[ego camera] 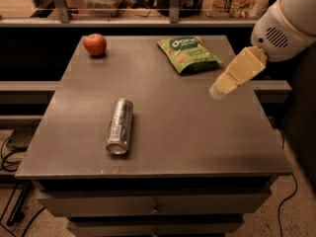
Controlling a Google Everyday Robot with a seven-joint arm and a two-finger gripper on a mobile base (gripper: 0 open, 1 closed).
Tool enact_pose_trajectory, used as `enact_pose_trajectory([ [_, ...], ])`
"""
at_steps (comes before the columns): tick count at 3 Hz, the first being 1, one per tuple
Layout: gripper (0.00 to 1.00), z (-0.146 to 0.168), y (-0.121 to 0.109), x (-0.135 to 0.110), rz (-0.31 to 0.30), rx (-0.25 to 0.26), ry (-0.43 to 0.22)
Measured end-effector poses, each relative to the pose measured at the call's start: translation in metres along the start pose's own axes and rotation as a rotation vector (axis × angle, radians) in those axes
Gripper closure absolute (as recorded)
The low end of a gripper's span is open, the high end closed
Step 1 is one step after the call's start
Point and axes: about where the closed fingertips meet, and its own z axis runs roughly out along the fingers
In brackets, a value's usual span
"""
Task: Place redbull can upright
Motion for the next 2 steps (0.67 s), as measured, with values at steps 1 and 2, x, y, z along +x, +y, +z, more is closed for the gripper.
enact_pose_trajectory([
  [1,0.0,0.009,0.029,-0.022,-0.009,-0.078,-0.004],
  [2,0.0,0.019,0.055,-0.043,-0.038,-0.129,0.004],
])
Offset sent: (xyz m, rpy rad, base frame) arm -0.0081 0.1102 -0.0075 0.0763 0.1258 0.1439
